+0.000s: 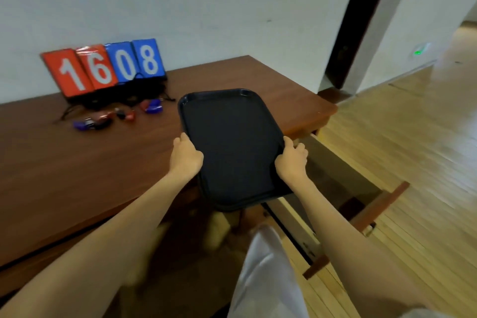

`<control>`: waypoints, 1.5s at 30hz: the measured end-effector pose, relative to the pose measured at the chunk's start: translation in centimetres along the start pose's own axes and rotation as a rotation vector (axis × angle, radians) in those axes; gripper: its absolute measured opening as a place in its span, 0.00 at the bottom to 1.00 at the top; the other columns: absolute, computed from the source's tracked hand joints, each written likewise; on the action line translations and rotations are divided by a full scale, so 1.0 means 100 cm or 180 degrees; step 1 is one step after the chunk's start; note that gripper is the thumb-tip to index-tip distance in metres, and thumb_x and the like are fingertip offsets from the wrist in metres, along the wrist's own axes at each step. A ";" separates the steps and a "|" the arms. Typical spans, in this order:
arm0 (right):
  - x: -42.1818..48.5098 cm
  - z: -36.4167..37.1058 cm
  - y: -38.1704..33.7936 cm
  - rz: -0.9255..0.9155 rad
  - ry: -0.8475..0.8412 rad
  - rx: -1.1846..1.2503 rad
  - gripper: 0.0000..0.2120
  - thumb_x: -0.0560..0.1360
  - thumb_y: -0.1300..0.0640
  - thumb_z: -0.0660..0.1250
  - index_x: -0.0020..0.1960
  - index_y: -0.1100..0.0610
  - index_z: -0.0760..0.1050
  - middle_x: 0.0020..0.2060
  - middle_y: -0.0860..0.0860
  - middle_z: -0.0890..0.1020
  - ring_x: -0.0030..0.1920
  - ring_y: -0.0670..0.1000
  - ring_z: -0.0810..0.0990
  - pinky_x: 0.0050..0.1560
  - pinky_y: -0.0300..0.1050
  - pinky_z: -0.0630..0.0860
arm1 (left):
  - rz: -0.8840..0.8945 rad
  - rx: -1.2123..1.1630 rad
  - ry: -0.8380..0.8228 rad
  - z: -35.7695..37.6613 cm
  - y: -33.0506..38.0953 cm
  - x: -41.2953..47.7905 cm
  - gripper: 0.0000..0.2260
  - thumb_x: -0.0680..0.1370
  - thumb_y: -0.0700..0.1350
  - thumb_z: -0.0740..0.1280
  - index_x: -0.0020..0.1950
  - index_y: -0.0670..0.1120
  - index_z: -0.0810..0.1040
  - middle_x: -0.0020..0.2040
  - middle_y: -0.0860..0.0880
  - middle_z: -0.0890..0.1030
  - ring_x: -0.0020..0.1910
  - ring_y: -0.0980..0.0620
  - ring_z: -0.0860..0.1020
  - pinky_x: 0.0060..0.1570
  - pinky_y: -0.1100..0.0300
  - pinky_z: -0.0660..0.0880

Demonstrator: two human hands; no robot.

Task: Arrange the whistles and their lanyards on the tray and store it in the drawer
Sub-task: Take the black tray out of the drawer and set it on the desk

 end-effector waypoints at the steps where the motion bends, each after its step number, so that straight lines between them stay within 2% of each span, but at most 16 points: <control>1: 0.001 0.011 -0.013 -0.0066 -0.0063 0.0015 0.26 0.78 0.65 0.53 0.74 0.55 0.56 0.67 0.62 0.62 0.67 0.65 0.59 0.66 0.59 0.62 | -0.0060 0.0028 0.0078 -0.010 -0.011 0.001 0.24 0.77 0.34 0.59 0.73 0.40 0.60 0.70 0.41 0.64 0.64 0.40 0.70 0.60 0.50 0.72; 8: -0.002 0.080 -0.082 -0.0626 -0.0545 -0.0125 0.22 0.79 0.62 0.54 0.73 0.56 0.59 0.66 0.62 0.64 0.66 0.64 0.61 0.66 0.58 0.62 | -0.0673 0.0099 0.0347 -0.066 -0.089 -0.003 0.23 0.78 0.35 0.59 0.73 0.38 0.59 0.71 0.40 0.62 0.62 0.39 0.72 0.58 0.47 0.75; 15: -0.013 0.134 -0.132 -0.0928 -0.0769 -0.0483 0.16 0.79 0.62 0.55 0.66 0.56 0.67 0.66 0.60 0.64 0.65 0.62 0.62 0.66 0.55 0.60 | -0.1098 0.0034 0.0480 -0.103 -0.139 -0.023 0.17 0.78 0.35 0.58 0.67 0.38 0.65 0.67 0.40 0.64 0.52 0.42 0.72 0.45 0.53 0.72; 21: -0.012 0.162 -0.165 -0.1214 -0.0945 -0.0793 0.17 0.79 0.62 0.55 0.67 0.54 0.67 0.66 0.59 0.64 0.66 0.61 0.61 0.68 0.58 0.57 | -0.1074 -0.0245 0.0817 -0.118 -0.170 -0.033 0.20 0.77 0.36 0.61 0.68 0.39 0.62 0.62 0.39 0.72 0.53 0.40 0.76 0.45 0.49 0.76; 24: -0.001 0.165 -0.183 -0.1507 -0.1186 -0.1189 0.22 0.79 0.63 0.54 0.71 0.50 0.65 0.71 0.59 0.60 0.73 0.62 0.53 0.71 0.68 0.45 | -0.1026 0.0256 0.0429 -0.113 -0.176 -0.043 0.22 0.76 0.44 0.66 0.67 0.39 0.64 0.60 0.42 0.75 0.54 0.42 0.77 0.44 0.54 0.74; 26: 0.010 0.164 -0.194 -0.1740 -0.1324 -0.1566 0.25 0.79 0.62 0.52 0.74 0.46 0.61 0.76 0.58 0.52 0.76 0.62 0.44 0.69 0.72 0.37 | -0.0871 0.0689 0.0124 -0.109 -0.167 -0.045 0.18 0.76 0.50 0.66 0.61 0.41 0.73 0.55 0.45 0.79 0.50 0.45 0.78 0.45 0.55 0.76; 28: 0.020 0.163 -0.200 -0.1892 -0.1364 -0.1849 0.26 0.80 0.62 0.52 0.76 0.45 0.56 0.77 0.56 0.45 0.76 0.61 0.38 0.68 0.74 0.35 | -0.0707 0.0838 -0.0092 -0.109 -0.152 -0.039 0.15 0.77 0.54 0.64 0.52 0.43 0.80 0.48 0.46 0.83 0.45 0.47 0.80 0.47 0.54 0.79; 30: 0.023 0.164 -0.205 -0.2033 -0.1188 -0.1852 0.27 0.80 0.61 0.53 0.77 0.47 0.53 0.77 0.57 0.44 0.76 0.61 0.38 0.69 0.73 0.37 | -0.0592 0.1080 -0.0020 -0.114 -0.137 -0.027 0.16 0.77 0.56 0.64 0.48 0.45 0.83 0.44 0.47 0.84 0.44 0.46 0.81 0.47 0.53 0.79; 31: 0.020 0.164 -0.207 -0.2111 -0.1035 -0.1768 0.27 0.80 0.60 0.55 0.76 0.49 0.54 0.77 0.57 0.47 0.77 0.61 0.41 0.70 0.72 0.40 | -0.0496 0.1258 0.0127 -0.117 -0.132 -0.019 0.15 0.77 0.55 0.63 0.48 0.46 0.83 0.46 0.47 0.83 0.46 0.46 0.81 0.47 0.53 0.79; 33: 0.006 0.165 -0.208 -0.2217 -0.0840 -0.1619 0.24 0.79 0.57 0.57 0.75 0.53 0.57 0.75 0.58 0.55 0.76 0.60 0.49 0.72 0.69 0.49 | -0.0291 0.1506 0.0296 -0.123 -0.130 -0.004 0.13 0.78 0.51 0.63 0.56 0.46 0.81 0.55 0.47 0.80 0.56 0.46 0.77 0.50 0.52 0.77; 36: -0.017 0.171 -0.196 -0.1982 -0.1115 -0.1730 0.23 0.80 0.52 0.58 0.72 0.57 0.61 0.71 0.58 0.62 0.72 0.61 0.59 0.69 0.64 0.61 | -0.0099 0.1908 -0.0035 -0.122 -0.147 0.019 0.19 0.80 0.48 0.61 0.70 0.46 0.70 0.71 0.45 0.66 0.71 0.44 0.63 0.65 0.47 0.68; 38: -0.025 0.176 -0.183 -0.1798 -0.1352 -0.1795 0.24 0.81 0.47 0.55 0.73 0.58 0.60 0.71 0.57 0.62 0.71 0.61 0.60 0.68 0.63 0.63 | -0.0200 0.2039 -0.0196 -0.121 -0.163 0.027 0.21 0.81 0.50 0.57 0.73 0.46 0.64 0.75 0.44 0.60 0.75 0.43 0.56 0.70 0.45 0.61; 42: -0.016 0.181 -0.183 -0.1939 -0.1662 -0.1786 0.28 0.81 0.45 0.50 0.76 0.57 0.53 0.76 0.56 0.56 0.75 0.60 0.54 0.71 0.66 0.58 | -0.0447 0.2175 -0.0122 -0.109 -0.176 0.023 0.22 0.83 0.52 0.49 0.75 0.46 0.60 0.74 0.43 0.61 0.73 0.41 0.60 0.66 0.45 0.65; 45: 0.003 0.185 -0.195 -0.2166 -0.1914 -0.1687 0.26 0.82 0.46 0.49 0.78 0.53 0.50 0.78 0.52 0.50 0.78 0.56 0.46 0.74 0.64 0.48 | -0.0467 0.2671 0.0184 -0.107 -0.170 0.017 0.20 0.82 0.52 0.50 0.70 0.43 0.64 0.67 0.41 0.69 0.65 0.39 0.68 0.57 0.48 0.71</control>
Point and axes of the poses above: each hand's wrist, its own x-axis towards the middle knuckle, its own z-axis out of the palm, y = z × x, the point moved 3 cm from there along x, towards the middle knuckle
